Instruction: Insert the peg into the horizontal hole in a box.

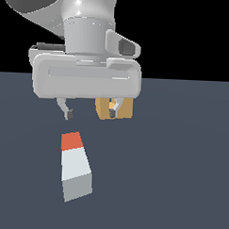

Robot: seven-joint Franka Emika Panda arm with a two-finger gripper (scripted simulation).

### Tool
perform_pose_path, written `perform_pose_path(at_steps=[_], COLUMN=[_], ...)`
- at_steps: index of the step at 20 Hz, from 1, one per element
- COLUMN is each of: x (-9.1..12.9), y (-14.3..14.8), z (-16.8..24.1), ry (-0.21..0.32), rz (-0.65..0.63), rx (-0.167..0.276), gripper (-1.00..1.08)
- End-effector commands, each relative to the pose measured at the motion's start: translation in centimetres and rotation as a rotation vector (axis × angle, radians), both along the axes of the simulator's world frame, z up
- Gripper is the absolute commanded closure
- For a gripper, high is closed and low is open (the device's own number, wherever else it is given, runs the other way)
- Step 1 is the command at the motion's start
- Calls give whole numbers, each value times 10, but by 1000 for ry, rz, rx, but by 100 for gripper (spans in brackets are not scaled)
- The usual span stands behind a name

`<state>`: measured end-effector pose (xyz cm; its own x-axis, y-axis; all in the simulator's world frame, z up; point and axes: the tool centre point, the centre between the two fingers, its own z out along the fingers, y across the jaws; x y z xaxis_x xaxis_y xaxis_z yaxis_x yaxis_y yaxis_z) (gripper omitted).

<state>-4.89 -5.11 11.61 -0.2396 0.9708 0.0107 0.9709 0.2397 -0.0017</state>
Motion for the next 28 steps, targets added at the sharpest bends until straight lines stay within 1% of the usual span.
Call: perform_pose_path(at_steps=[1, 8, 14, 20, 28], x=[-6, -15, -17, -18, -17], y=[-16, -52, -70, -77, -75], z=[-10, -31, -42, -46, -44], ry=[-1, -3, -5, -5, -5], rz=[39, 122, 165, 179, 174], rx=[-2, -7, -9, -10, -10], gripper=[-92, -92, -92, -92, -92])
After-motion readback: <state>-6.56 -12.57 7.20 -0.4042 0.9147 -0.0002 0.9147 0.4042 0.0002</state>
